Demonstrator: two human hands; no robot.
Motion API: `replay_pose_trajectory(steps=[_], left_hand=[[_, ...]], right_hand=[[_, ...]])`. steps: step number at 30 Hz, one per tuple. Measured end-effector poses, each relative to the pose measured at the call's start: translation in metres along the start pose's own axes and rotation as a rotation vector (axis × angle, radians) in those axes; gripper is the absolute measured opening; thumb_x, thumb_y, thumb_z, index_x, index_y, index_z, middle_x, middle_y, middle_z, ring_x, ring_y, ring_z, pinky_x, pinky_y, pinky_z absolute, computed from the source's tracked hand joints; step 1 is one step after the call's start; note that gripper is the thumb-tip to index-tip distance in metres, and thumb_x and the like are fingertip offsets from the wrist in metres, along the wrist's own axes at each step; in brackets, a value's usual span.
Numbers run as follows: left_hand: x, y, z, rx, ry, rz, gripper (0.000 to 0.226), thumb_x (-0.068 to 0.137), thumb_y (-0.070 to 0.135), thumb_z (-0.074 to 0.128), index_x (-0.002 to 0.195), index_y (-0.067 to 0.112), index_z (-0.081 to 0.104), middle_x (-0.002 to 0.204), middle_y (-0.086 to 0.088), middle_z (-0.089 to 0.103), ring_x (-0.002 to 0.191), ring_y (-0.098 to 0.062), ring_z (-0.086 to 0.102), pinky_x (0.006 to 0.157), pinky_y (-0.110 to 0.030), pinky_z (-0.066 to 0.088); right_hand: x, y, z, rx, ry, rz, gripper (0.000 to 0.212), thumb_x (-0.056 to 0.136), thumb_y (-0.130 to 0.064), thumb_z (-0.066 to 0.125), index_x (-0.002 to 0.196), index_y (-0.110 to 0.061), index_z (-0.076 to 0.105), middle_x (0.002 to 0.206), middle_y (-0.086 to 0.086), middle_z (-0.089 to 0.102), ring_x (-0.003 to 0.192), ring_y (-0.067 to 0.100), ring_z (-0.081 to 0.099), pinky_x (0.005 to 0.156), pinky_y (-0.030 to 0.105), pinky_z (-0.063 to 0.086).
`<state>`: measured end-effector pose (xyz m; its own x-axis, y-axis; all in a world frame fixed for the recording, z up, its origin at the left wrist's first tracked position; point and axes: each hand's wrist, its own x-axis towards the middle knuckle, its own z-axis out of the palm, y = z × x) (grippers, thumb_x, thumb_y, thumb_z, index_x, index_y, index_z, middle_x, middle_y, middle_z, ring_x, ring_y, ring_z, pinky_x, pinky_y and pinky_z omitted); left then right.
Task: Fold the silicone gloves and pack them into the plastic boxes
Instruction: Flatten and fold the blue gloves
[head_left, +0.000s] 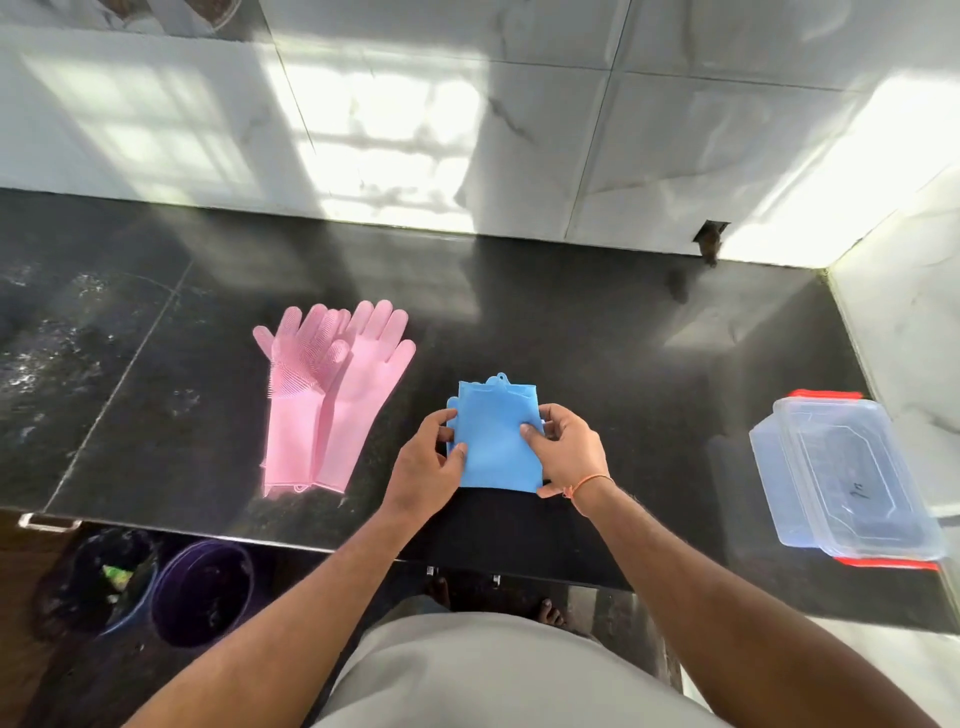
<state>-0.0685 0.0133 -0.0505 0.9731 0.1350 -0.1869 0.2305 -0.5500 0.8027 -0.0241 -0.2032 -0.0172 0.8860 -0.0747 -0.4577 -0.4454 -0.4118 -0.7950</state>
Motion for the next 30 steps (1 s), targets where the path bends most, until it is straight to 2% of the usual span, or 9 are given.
replay_pose_trajectory(steps=[5,9,11,13,16,19,22,26,30], left_hand=[[-0.014,0.001,0.01,0.039,0.074,0.063,0.059,0.104,0.019,0.071,0.156,0.019,0.046,0.144,0.002,0.061,0.123,-0.009,0.062,0.108,-0.028,0.055],[-0.023,-0.003,0.013,0.143,0.11,0.092,0.066,0.101,0.019,0.071,0.159,0.017,0.04,0.144,0.003,0.047,0.124,-0.009,0.051,0.109,-0.033,0.054],[-0.024,-0.002,0.011,0.244,0.144,0.114,0.069,0.101,0.025,0.066,0.162,0.018,0.036,0.153,0.002,0.04,0.135,-0.017,0.047,0.113,-0.041,0.05],[-0.021,0.0,0.006,0.367,0.183,0.194,0.072,0.101,0.033,0.058,0.166,0.018,0.031,0.165,0.0,0.035,0.149,-0.023,0.039,0.118,-0.048,0.043],[-0.009,0.008,0.005,0.532,0.163,0.363,0.076,0.103,0.037,0.046,0.173,0.019,0.021,0.181,0.001,0.018,0.168,-0.027,0.019,0.13,-0.055,0.023],[0.008,0.015,0.013,0.675,0.092,0.496,0.075,0.108,0.034,0.042,0.176,0.019,0.015,0.185,0.004,0.005,0.171,-0.023,0.005,0.135,-0.061,0.012],[0.018,0.004,0.02,0.778,-0.001,0.533,0.071,0.112,0.035,0.038,0.176,0.016,0.013,0.185,0.002,0.003,0.171,-0.023,0.001,0.136,-0.062,0.01],[0.024,-0.017,0.026,0.757,-0.082,0.449,0.071,0.113,0.045,0.022,0.176,0.019,0.003,0.185,0.0,-0.004,0.171,-0.023,-0.008,0.137,-0.061,0.003],[0.029,-0.021,0.03,0.708,-0.093,0.447,0.072,0.112,0.045,0.026,0.177,0.022,0.005,0.185,0.0,-0.001,0.171,-0.03,-0.008,0.137,-0.06,0.004]], right_hand=[[0.009,0.0,0.004,-0.161,0.074,-0.058,0.029,0.094,-0.041,0.073,0.122,-0.04,0.069,0.095,-0.011,0.07,0.088,0.016,0.073,0.068,0.046,0.068],[0.009,0.0,0.006,-0.37,0.089,-0.143,0.046,0.095,-0.045,0.07,0.139,-0.037,0.059,0.092,-0.017,0.066,0.088,0.012,0.067,0.073,0.033,0.054],[0.006,-0.001,0.009,-0.512,0.119,-0.225,0.062,0.097,-0.047,0.067,0.153,-0.031,0.047,0.119,-0.014,0.065,0.111,0.019,0.065,0.082,0.037,0.055],[0.002,0.001,0.011,-0.654,0.171,-0.338,0.074,0.1,-0.049,0.061,0.164,-0.023,0.033,0.154,-0.005,0.049,0.14,0.024,0.048,0.101,0.048,0.055],[-0.001,0.006,0.017,-0.799,0.147,-0.495,0.074,0.108,-0.044,0.044,0.171,-0.02,0.016,0.178,-0.006,0.017,0.165,0.02,0.013,0.128,0.06,0.023],[0.0,0.015,0.026,-0.949,0.042,-0.585,0.07,0.111,-0.049,0.021,0.173,-0.023,-0.002,0.181,-0.011,-0.01,0.166,0.015,-0.012,0.13,0.062,0.002],[0.007,0.026,0.032,-1.041,-0.043,-0.612,0.068,0.111,-0.05,0.009,0.171,-0.025,-0.012,0.178,-0.012,-0.023,0.164,0.015,-0.023,0.131,0.067,0.002],[0.015,0.039,0.036,-1.018,-0.06,-0.6,0.069,0.112,-0.052,0.013,0.171,-0.027,-0.013,0.177,-0.014,-0.023,0.163,0.012,-0.026,0.131,0.066,-0.004],[0.018,0.044,0.038,-1.007,-0.039,-0.611,0.069,0.112,-0.053,0.015,0.172,-0.028,-0.01,0.179,-0.014,-0.019,0.164,0.012,-0.021,0.131,0.063,-0.004]])
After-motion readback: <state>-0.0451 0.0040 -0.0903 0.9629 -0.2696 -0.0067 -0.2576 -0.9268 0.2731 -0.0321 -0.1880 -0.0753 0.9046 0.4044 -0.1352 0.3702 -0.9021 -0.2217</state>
